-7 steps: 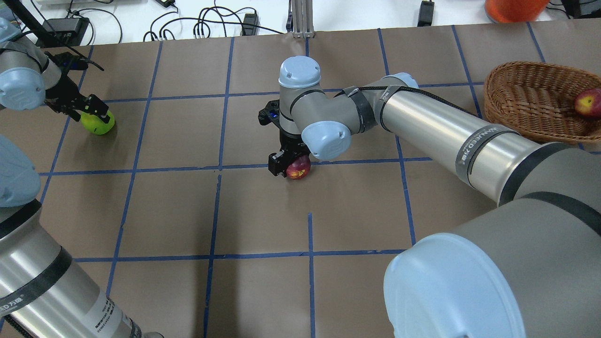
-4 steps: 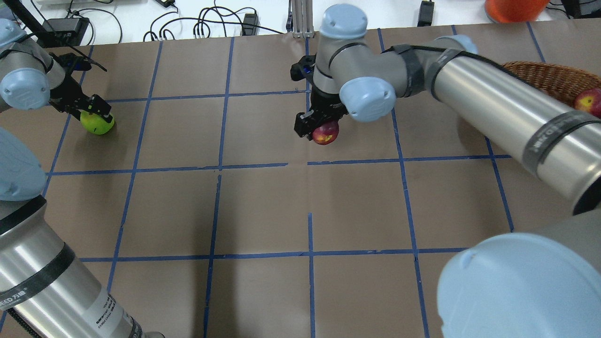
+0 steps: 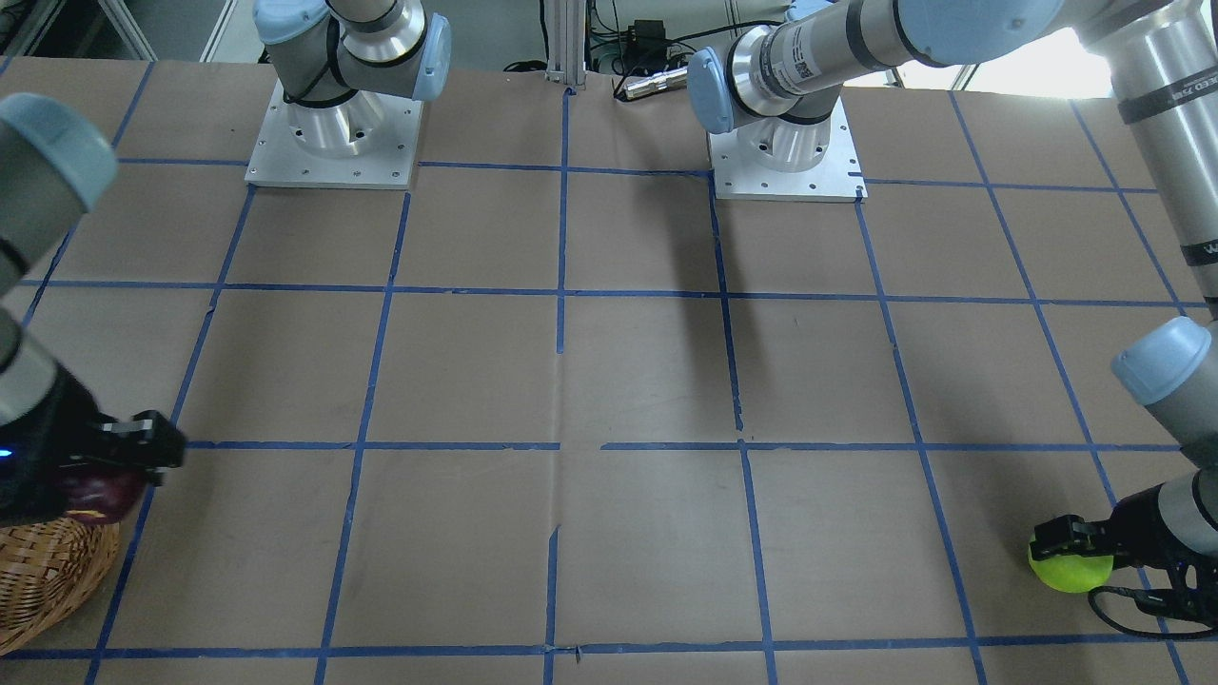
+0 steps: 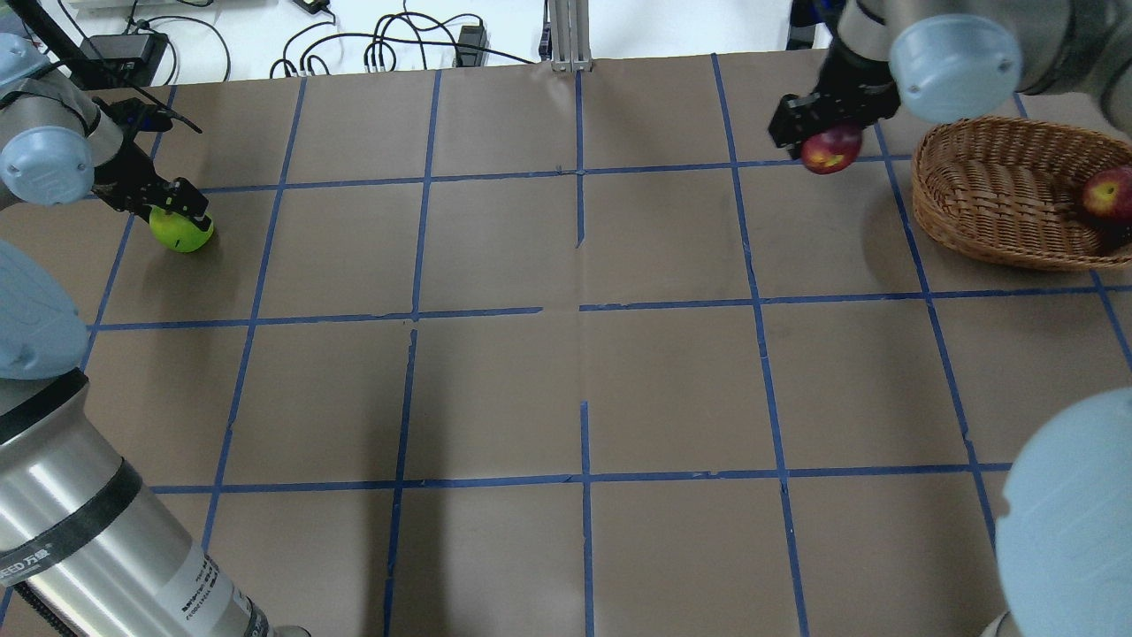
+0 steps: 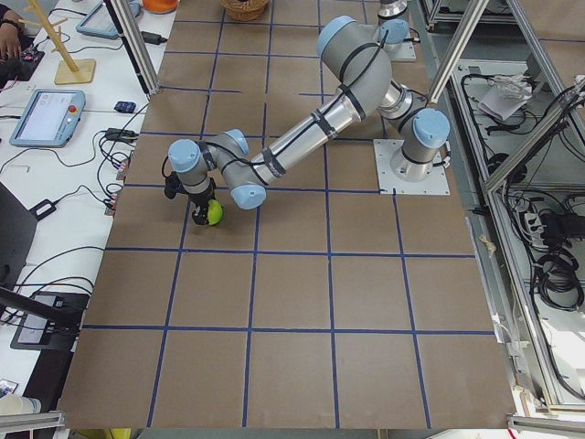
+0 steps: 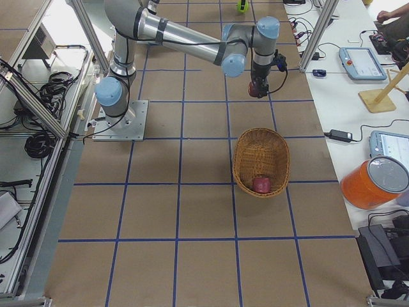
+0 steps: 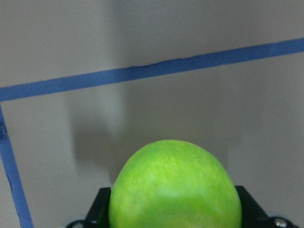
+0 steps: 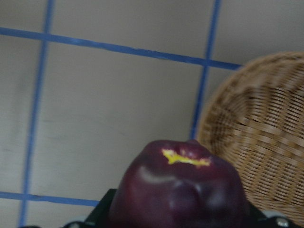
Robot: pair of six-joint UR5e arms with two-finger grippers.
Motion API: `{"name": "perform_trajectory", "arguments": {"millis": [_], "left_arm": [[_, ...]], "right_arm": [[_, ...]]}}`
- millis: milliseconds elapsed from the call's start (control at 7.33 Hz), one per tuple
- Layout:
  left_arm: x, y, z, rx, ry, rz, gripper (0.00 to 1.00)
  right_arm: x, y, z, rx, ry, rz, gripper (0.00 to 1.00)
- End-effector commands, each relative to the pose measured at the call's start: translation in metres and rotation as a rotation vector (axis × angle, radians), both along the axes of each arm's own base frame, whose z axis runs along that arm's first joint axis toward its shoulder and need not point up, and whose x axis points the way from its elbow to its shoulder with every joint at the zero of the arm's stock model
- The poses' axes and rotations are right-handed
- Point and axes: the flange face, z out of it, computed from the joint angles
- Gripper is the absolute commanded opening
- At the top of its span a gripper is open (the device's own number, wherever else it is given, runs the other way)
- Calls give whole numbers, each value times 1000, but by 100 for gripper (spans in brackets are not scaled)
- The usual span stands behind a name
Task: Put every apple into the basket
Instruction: 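Carry the dark red apple into the basket while left grasps the green apple, then carry the green apple to the table center and release it with left gripper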
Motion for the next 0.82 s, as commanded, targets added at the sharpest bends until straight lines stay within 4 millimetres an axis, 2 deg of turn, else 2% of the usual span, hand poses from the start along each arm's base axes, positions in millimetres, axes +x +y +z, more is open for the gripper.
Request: {"name": "perform_trajectory", "arguments": {"millis": [0, 136, 273, 409, 545, 682], "left_arm": [[-50, 21, 66, 62, 23, 45, 36], [-80, 42, 102, 99, 71, 135, 36], [-131, 63, 129, 144, 74, 208, 36], [-181, 83, 152, 143, 56, 304, 36], [-238, 101, 158, 153, 54, 376, 36], [-310, 114, 146, 151, 43, 455, 36]], "right_arm": [[-155, 11, -35, 24, 40, 29, 0], [-200, 4, -69, 8, -1, 85, 1], [-218, -1, -92, 10, -42, 71, 6], [-219, -3, -99, 15, -46, 74, 9], [-225, -7, -120, 28, -64, 73, 30], [-223, -12, -129, -8, -91, 80, 95]]}}
